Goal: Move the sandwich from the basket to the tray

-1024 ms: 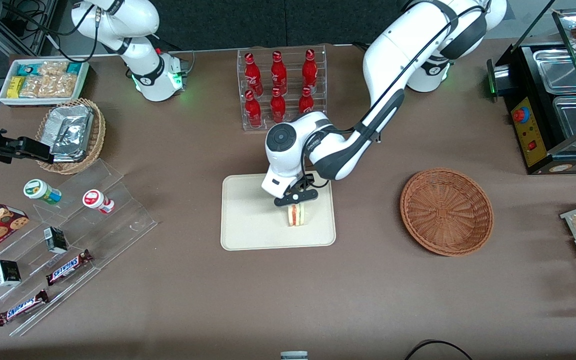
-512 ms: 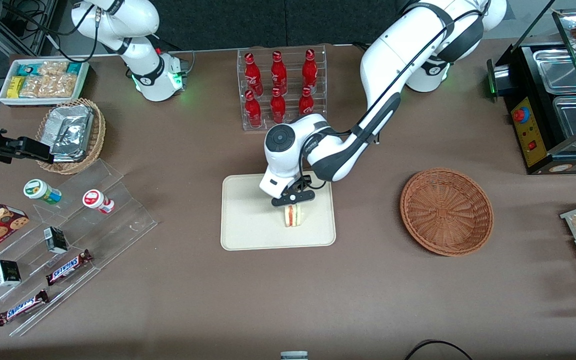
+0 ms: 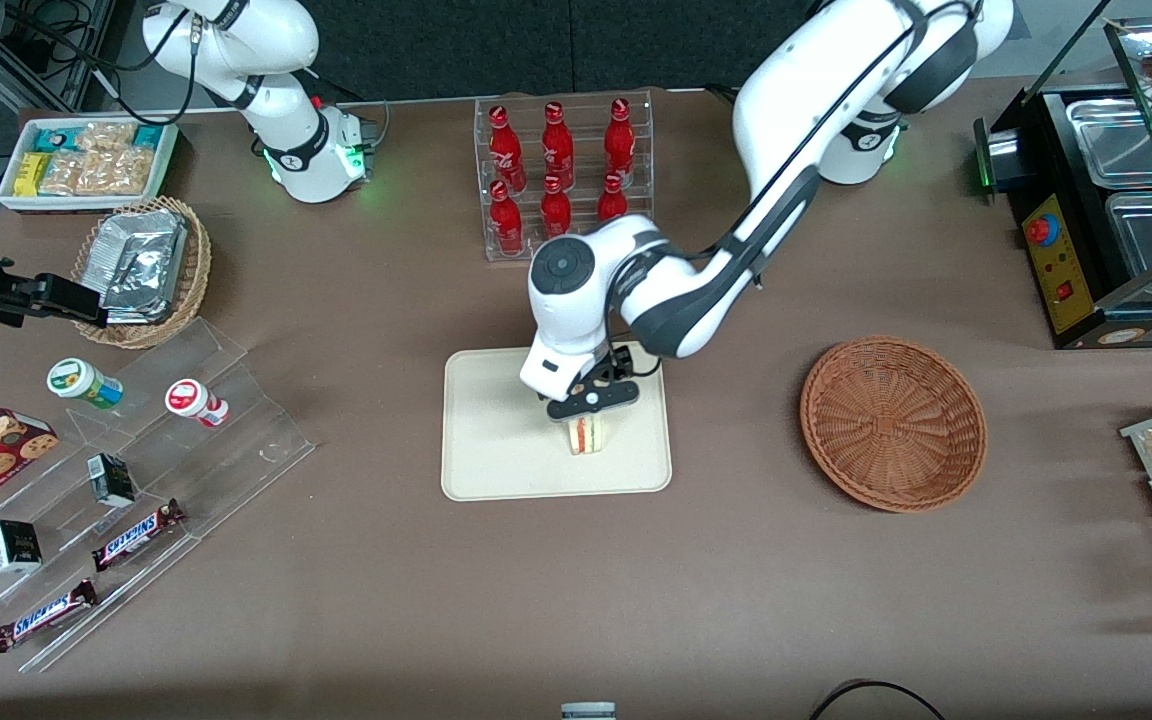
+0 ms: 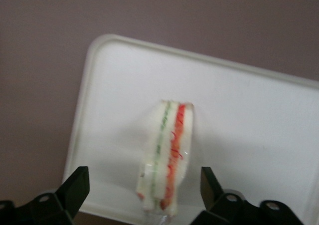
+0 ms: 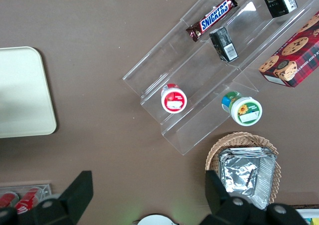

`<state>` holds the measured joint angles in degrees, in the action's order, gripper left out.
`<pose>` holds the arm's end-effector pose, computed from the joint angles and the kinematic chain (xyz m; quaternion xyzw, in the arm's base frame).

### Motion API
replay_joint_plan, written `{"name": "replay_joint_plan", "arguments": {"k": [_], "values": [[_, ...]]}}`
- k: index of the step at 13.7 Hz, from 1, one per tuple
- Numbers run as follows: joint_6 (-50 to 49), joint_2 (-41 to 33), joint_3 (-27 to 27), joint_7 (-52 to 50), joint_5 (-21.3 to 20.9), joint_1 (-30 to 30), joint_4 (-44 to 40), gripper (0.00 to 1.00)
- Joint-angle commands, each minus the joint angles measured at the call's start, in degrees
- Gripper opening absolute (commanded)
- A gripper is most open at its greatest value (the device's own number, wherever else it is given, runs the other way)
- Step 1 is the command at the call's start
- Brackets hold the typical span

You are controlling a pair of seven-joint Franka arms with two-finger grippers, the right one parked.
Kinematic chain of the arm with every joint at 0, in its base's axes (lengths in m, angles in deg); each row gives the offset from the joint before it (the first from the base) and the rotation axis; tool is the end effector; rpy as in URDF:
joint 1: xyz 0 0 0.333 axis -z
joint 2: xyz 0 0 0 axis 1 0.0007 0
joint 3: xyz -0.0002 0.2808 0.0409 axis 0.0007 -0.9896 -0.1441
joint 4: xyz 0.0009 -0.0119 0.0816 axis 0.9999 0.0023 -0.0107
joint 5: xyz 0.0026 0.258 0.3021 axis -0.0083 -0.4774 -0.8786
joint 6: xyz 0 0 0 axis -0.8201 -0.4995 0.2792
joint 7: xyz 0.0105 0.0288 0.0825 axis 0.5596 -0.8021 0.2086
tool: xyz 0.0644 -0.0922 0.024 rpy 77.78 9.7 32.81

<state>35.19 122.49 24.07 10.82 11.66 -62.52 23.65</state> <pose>0.5130 -0.4989 0.2956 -0.9873 -0.1507 -0.0430 0.0256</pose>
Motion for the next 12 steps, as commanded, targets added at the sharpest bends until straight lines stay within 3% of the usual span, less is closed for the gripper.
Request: {"name": "replay_joint_plan", "arguments": {"k": [1, 6, 12], "values": [[-7.1, -9.7, -0.1, -0.5, 4.4, -4.2, 2.0, 1.0], [-18.6, -18.8, -0.1, 2.5, 7.0, -11.6, 2.3, 1.0], [-29.6, -27.1, -0.1, 23.3, 14.9, -24.2, 2.6, 1.0]]}}
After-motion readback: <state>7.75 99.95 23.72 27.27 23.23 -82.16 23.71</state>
